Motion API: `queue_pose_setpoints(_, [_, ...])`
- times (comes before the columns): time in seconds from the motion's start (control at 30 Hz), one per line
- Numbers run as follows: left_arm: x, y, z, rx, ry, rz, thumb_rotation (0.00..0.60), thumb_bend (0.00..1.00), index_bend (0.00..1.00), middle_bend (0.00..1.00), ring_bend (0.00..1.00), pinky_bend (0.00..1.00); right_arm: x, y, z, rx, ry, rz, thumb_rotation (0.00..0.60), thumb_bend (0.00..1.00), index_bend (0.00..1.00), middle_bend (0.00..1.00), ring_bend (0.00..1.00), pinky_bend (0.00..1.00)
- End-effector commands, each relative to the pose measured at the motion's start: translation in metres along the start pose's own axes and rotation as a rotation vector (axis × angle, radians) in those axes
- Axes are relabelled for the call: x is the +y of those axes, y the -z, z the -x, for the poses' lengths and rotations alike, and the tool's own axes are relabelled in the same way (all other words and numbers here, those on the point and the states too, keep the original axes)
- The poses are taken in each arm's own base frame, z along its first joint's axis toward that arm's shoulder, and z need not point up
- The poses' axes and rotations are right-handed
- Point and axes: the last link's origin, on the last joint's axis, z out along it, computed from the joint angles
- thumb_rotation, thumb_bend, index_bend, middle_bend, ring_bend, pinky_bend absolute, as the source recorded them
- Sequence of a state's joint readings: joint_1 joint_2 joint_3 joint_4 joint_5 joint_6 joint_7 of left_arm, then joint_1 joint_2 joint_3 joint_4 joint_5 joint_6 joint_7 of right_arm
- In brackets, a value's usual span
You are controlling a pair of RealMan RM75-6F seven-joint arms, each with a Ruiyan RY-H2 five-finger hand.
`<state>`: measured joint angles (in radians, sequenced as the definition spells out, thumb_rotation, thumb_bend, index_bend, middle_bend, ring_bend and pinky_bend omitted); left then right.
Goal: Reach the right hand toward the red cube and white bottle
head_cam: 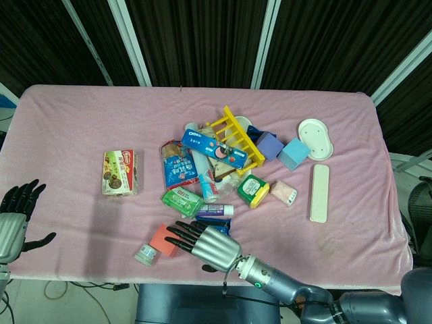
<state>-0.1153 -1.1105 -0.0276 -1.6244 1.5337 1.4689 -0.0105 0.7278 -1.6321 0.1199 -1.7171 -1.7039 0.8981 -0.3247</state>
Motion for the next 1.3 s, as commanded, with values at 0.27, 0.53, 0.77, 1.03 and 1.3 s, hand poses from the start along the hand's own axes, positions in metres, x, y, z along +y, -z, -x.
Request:
queue_pose_setpoints(0.27, [-0.002,-0.001,-0.002,-0.016,0.018,-0.002,0.6,0.0,0.0,0.0,0.0,0.0,-0.014,-0.046,0.029,-0.064,0.053,-0.041,0.6,0.04,0.0,0.0,0.0,0.23])
queue_pose_setpoints(0.53, [-0.003,-0.001,-0.002,-0.025,0.04,-0.012,0.6,0.0,0.0,0.0,0.0,0.0,-0.013,-0.074,0.047,-0.087,0.106,-0.037,0.6,0.04,0.0,0.0,0.0,0.23])
queue_pose_setpoints(0.77, [-0.004,-0.002,-0.003,-0.033,0.053,-0.018,0.6,0.0,0.0,0.0,0.0,0.0,-0.003,-0.084,0.057,-0.1,0.151,-0.01,0.6,0.04,0.0,0.0,0.0,0.23])
queue_pose_setpoints(1.03, [-0.003,-0.002,-0.003,-0.039,0.061,-0.019,0.6,0.0,0.0,0.0,0.0,0.0,0.001,-0.085,0.065,-0.12,0.139,0.007,0.6,0.16,0.06,0.07,0.09,0.3])
queue_pose_setpoints(1.3, [-0.003,-0.002,-0.003,-0.041,0.064,-0.02,0.6,0.0,0.0,0.0,0.0,0.0,-0.005,-0.079,0.074,-0.123,0.113,-0.033,0.6,0.47,0.52,0.51,0.51,0.62])
